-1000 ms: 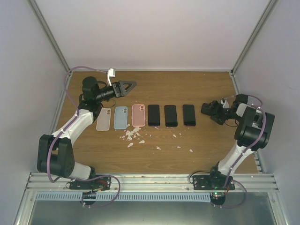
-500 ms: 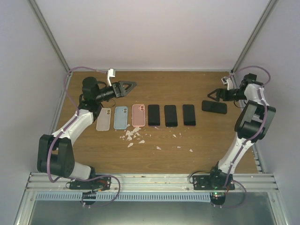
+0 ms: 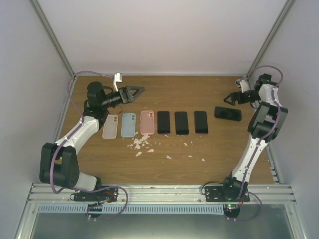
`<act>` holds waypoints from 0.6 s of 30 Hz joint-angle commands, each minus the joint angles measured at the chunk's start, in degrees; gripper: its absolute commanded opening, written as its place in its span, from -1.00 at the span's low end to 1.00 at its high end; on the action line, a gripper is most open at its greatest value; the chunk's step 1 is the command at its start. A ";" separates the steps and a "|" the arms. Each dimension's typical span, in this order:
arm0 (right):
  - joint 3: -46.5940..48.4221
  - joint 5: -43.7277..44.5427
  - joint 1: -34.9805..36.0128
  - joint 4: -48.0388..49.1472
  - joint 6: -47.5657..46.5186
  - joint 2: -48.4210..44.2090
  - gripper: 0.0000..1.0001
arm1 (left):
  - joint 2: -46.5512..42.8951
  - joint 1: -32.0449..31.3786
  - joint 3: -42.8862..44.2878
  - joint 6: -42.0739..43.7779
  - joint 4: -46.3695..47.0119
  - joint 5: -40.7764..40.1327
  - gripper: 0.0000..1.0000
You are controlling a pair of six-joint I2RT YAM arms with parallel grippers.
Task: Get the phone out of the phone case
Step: Move the phone to the center of the board.
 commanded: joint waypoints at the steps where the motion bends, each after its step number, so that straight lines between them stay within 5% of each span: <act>1: 1.64 1.39 -0.07 1.79 1.43 3.78 0.99 | -0.90 0.34 -0.97 0.57 2.83 -0.29 0.98; 18: -3.58 3.40 -1.47 0.15 -0.08 6.97 0.99 | -0.64 0.38 -1.09 0.24 3.13 -0.41 0.98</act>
